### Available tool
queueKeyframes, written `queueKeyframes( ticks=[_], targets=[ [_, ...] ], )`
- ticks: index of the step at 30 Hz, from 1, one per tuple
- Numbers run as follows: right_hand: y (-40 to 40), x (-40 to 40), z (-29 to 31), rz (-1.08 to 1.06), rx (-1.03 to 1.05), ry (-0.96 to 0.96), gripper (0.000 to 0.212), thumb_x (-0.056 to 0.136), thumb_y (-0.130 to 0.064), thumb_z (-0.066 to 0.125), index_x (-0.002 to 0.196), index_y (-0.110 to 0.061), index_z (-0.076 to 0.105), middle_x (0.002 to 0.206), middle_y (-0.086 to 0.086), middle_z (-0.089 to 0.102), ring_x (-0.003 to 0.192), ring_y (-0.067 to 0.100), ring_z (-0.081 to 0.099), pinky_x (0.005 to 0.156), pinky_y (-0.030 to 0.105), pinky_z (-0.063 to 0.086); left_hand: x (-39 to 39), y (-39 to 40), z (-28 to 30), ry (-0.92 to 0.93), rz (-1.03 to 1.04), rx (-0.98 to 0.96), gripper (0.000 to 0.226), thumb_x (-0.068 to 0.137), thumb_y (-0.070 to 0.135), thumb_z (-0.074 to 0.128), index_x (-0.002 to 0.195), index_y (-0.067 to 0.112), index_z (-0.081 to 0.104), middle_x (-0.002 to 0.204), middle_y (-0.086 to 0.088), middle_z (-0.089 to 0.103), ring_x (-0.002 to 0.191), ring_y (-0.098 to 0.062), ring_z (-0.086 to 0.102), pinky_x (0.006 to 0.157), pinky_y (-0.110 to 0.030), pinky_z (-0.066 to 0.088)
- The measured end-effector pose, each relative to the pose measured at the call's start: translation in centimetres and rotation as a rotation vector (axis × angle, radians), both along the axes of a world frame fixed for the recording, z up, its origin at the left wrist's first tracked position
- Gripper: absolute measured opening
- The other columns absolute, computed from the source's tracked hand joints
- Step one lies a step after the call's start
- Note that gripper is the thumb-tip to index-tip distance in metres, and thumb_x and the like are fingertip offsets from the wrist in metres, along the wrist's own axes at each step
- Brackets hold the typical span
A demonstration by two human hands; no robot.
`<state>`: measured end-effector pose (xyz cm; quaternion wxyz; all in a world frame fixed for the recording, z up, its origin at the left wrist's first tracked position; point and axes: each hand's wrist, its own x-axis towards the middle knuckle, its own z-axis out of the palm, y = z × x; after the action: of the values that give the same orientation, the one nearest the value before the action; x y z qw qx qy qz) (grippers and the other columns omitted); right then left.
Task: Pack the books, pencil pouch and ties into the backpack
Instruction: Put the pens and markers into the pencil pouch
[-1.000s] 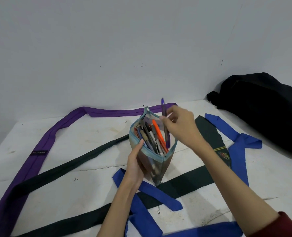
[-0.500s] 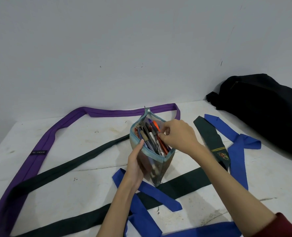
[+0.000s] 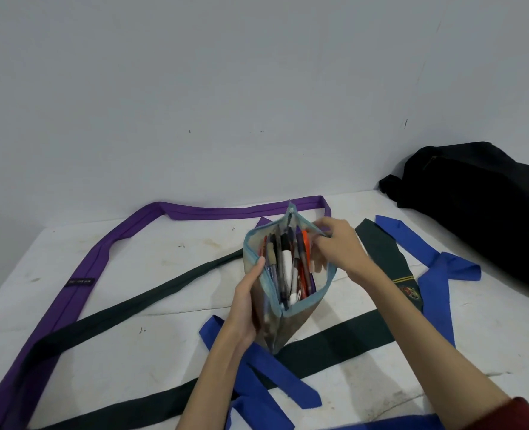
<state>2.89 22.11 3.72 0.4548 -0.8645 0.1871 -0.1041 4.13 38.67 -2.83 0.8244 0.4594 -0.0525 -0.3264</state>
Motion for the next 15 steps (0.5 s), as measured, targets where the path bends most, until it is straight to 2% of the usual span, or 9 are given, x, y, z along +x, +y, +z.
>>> queueKeyframes(
  ticks=[2, 4, 6, 8, 11, 13, 15],
  targets=[
    [-0.2, -0.1, 0.2, -0.087, 0.148, -0.053, 0.017, 0.089, -0.001, 0.051, 0.091, -0.013, 0.062, 0.087, 0.015, 0.063, 0.070, 0.023, 0.059, 0.055, 0.027, 0.047, 0.2, 0.1, 0.8, -0.026, -0.049, 0.056, 0.042, 0.085, 0.043, 0.051, 0.114, 0.015, 0.065, 0.101, -0.010, 0.072, 0.088, -0.023, 0.069, 0.080, -0.036, 0.052],
    [-0.2, -0.4, 0.5, -0.131, 0.341, -0.090, 0.018, 0.089, 0.004, 0.049, 0.091, -0.009, 0.061, 0.082, 0.013, 0.059, 0.066, 0.022, 0.059, 0.053, 0.029, 0.050, 0.7, 0.1, 1.7, -0.091, -0.057, 0.139, 0.046, 0.084, 0.044, 0.052, 0.117, 0.013, 0.063, 0.105, -0.012, 0.071, 0.094, -0.025, 0.067, 0.086, -0.037, 0.052],
    [-0.1, -0.8, 0.4, -0.128, 0.384, -0.078, 0.013, 0.091, 0.002, 0.050, 0.095, -0.006, 0.059, 0.078, 0.012, 0.058, 0.059, 0.021, 0.058, 0.051, 0.029, 0.051, 1.4, 0.0, 2.3, -0.230, -0.070, 0.270, 0.047, 0.085, 0.038, 0.057, 0.125, 0.014, 0.054, 0.114, -0.011, 0.067, 0.103, -0.025, 0.064, 0.093, -0.035, 0.050],
    [0.3, -0.9, -0.2, -0.108, 0.290, -0.019, 0.009, 0.093, -0.008, 0.052, 0.098, -0.006, 0.059, 0.077, 0.010, 0.058, 0.060, 0.020, 0.058, 0.050, 0.029, 0.049, 1.3, -0.5, 2.4, -0.375, -0.112, 0.446, 0.049, 0.088, 0.026, 0.061, 0.132, 0.020, 0.042, 0.118, -0.001, 0.062, 0.105, -0.018, 0.061, 0.095, -0.032, 0.048],
    [0.9, -0.2, -1.7, -0.068, 0.004, 0.043, 0.021, 0.094, -0.017, 0.049, 0.091, -0.001, 0.063, 0.079, 0.009, 0.058, 0.075, 0.022, 0.053, 0.064, 0.029, 0.040, -0.2, -1.6, 1.9, -0.483, -0.081, 0.598, 0.051, 0.088, 0.022, 0.057, 0.132, 0.034, 0.035, 0.114, 0.008, 0.060, 0.102, -0.008, 0.058, 0.092, -0.029, 0.046],
    [1.1, 0.2, -1.9, -0.069, -0.051, -0.016, 0.024, 0.093, -0.012, 0.049, 0.080, 0.003, 0.062, 0.073, 0.011, 0.055, 0.075, 0.023, 0.048, 0.064, 0.030, 0.032, -1.8, -2.4, 2.0, -0.504, -0.062, 0.558, 0.054, 0.093, 0.021, 0.052, 0.136, 0.040, 0.026, 0.113, 0.011, 0.060, 0.101, -0.004, 0.057, 0.086, -0.023, 0.045],
    [0.9, 0.6, -1.2, -0.046, -0.040, -0.073, 0.023, 0.092, -0.008, 0.048, 0.081, 0.006, 0.063, 0.071, 0.011, 0.056, 0.072, 0.022, 0.048, 0.064, 0.030, 0.031, -3.1, -2.5, 2.5, -0.451, -0.053, 0.444, 0.057, 0.097, 0.029, 0.047, 0.143, 0.043, 0.017, 0.128, 0.006, 0.055, 0.111, -0.008, 0.054, 0.095, -0.027, 0.043]
  ],
)
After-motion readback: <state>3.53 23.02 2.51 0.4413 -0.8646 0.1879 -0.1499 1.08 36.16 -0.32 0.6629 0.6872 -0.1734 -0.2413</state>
